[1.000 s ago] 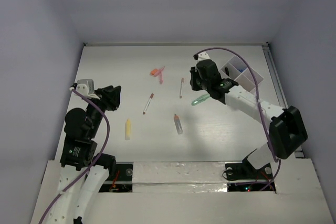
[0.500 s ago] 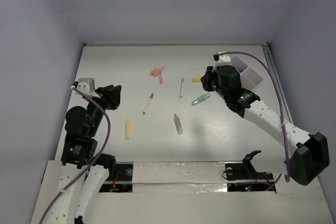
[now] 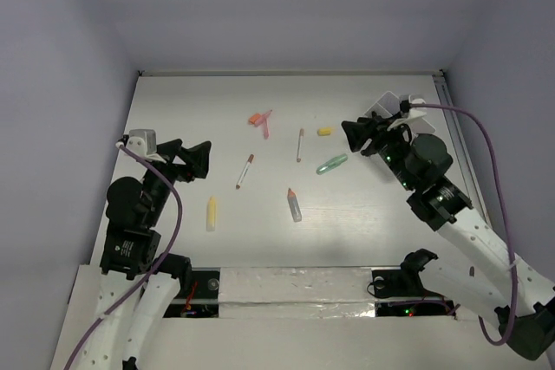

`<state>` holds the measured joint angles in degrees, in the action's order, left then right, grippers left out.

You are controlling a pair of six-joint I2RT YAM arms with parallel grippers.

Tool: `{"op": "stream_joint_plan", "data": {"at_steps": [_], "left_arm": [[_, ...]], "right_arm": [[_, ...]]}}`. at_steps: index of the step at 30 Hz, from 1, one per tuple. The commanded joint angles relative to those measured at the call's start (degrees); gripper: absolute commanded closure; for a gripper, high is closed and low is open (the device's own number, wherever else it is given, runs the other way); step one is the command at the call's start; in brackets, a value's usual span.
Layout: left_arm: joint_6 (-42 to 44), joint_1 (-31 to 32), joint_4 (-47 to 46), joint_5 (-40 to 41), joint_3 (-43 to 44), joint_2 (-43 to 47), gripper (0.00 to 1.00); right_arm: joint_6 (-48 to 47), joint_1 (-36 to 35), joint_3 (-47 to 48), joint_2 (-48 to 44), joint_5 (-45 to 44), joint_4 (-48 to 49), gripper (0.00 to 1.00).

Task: Sort the stationery into containers
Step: Pick up the pen from the center of the board.

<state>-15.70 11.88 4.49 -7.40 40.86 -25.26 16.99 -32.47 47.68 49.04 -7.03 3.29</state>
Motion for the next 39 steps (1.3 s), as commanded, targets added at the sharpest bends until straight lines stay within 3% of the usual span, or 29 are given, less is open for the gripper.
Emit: {"op": "stream_joint_plan", "data": {"at_steps": [1,11,15,21,29,34,39], "left_arm": [[-1.0,-0.3,-4.5,-0.3,3.2,0.9,0.23],[-7.3,-0.3,-4.7,-2.8,0.8,-5.2,0.20],[-8.5,-0.3,-5.1,-5.0,0.1,-9.7,0.21],[-5.4,-0.3,-3.1,-6.7,1.2,-13.5,0.21],[-1.8,-0.3,0.0,-7.3,-1.7,-13.9,0.22],[0.3,-0.3,1.1,-8.7,-1.5,-13.2,0.22],[0.2,0.2,0.6,-9.7,-1.8,-10.5,0.22]], "right_arm": [[1.2,0.0,-1.7,0.2,4.6,2.7,0.44],[2.1,0.0,1.2,13.3,18.6,-3.0,0.42],[0.6,-1.1,6.4,21.5,22.0,-11.0,0.42],[-0.6,-5.1,7.5,28.7,16.4,-14.2,0.42],[0.6,-5.1,11.4,38.4,6.8,-14.7,0.42],[0.2,-5.1,20.9,49.9,-3.9,-15.7,0.47],[0.1,-0.4,29.8,57.9,-4.7,-16.6,0.51]]}}
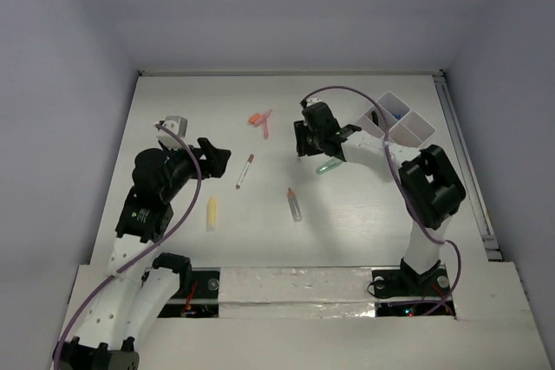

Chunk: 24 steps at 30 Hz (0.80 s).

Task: Sort the stationery into containers
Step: Pick up the pen from the center of the board.

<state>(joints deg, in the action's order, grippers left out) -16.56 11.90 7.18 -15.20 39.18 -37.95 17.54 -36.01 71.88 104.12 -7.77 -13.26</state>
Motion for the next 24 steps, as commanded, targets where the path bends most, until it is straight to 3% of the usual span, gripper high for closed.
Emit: {"op": "stream_joint_plan", "data": {"at_steps": [1,8,15,24], "left_arm": [[1.0,0.2,-2.2,-2.3,-0.2,2.7,0.22],[0.8,0.9,-2.3,-2.1,-0.2,6.2,0.22],[1.3,3.1,-2.9,-1.8,0.3,6.2,0.22],[1.4,3.7,-3.1,-1.5,0.5,6.0,0.22]], "right_arm": [[-0.3,3.7,8.9,4.2,-3.0,-0.4,0.52],[-2.2,5.5,24.0,16.1,-2.8,-7.0,0.53],[-2.4,6.1,31.6,22.0,-2.0,-12.0,0.56],[-1.9,6.1,32.4,26.7,1.0,-13.3,0.59]]}}
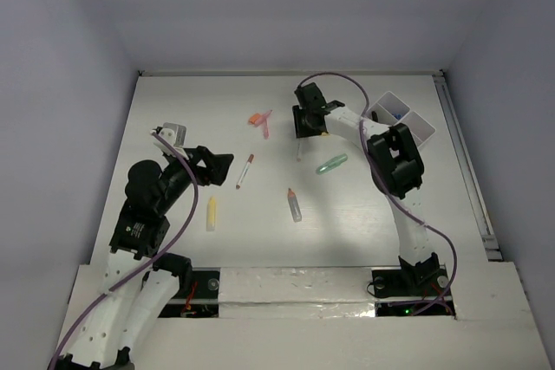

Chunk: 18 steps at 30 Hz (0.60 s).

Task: Sort the stationery into containers
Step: Pick up the pen from the center of the board.

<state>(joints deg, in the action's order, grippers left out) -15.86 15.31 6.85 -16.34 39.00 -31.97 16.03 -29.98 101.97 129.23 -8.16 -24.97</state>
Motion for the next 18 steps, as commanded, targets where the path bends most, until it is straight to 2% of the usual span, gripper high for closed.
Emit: {"op": "stream_joint_plan", "data": {"at_steps": [1,2,6,11,14,16,18], "left_arm": [[0.7,0.2,-2.8,-0.3,0.7,0.1,0.22],[0.7,0.2,-2.8,-0.2,0.7,0.1,0.22],[0.7,0.2,-3.1,-0.1,0.6,-0.2,0.22],[0.7,0.2,-3.2,0.0,0.6,-0.1,0.22],[0.7,0.2,-3.3,-0.1,0.7,0.1,0.22],[0.7,0.2,-3.2,0.1,0.6,0.1,0.22],[0.6,0.2,-3.2,0.1,0.6,0.3,0.22]], "right_arm": [[-0.4,0.1,2.6,2.0,1.4,-1.8,0.59],[-0.6,0.1,2.9,2.3,1.5,-1.9,0.60],[-0.7,0.1,2.8,2.7,1.8,-1.8,0.72],[-1.3,0.1,2.6,2.7,2.4,-2.4,0.73],[-1.5,0.1,2.4,3.0,3.1,-2.9,0.84],[-1.4,0.1,2.4,3.0,3.7,-3.0,0.96],[-0.9,0.1,2.2,2.3,4.2,-2.1,1.00]]}}
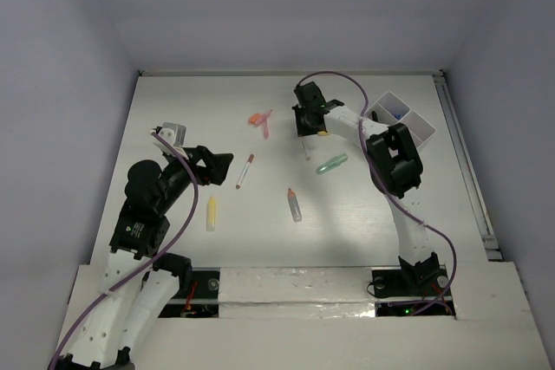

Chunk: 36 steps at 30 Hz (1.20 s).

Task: Sort the stationery into containers
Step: Pick up the pen from the center of the board, then place the pen in the storage box.

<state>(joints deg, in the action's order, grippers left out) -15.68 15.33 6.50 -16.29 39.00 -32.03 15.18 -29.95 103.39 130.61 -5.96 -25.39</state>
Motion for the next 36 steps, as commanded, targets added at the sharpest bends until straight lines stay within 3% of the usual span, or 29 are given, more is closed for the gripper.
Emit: {"op": "stream_joint_plan", "data": {"at_steps": [1,3,9,17,22,25,36], "left_arm": [[0.5,0.2,-2.9,0.0,0.6,0.5,0.22],[0.5,0.2,-2.9,0.0,0.6,0.7,0.22],[0.6,0.2,-2.9,0.3,0.7,0.9,0.22],[0.6,0.2,-3.0,0.2,0.7,1.3,0.22],[0.5,0.2,-3.1,-0.1,0.7,1.4,0.22],[0.5,0.2,-3.1,-0.2,0.7,1.4,0.22],[0.6,0.2,-3.2,-0.2,0.8,1.4,0.22]], "right_arm": [[0.6,0.1,0.4,0.3,3.2,-0.9,1.00],[1.4,0.1,-1.5,-2.9,4.5,1.6,1.00],[2.7,0.1,-14.0,-17.6,6.3,21.4,1.00],[1.4,8.1,-29.0,-35.2,-4.2,34.7,1.00],[-4.0,14.0,-39.4,-40.5,-12.7,45.7,1.00],[-8.3,14.7,-42.4,-41.1,-13.5,53.0,1.00],[-16.4,15.5,-51.0,-38.6,-16.3,66.3,1.00]]}}
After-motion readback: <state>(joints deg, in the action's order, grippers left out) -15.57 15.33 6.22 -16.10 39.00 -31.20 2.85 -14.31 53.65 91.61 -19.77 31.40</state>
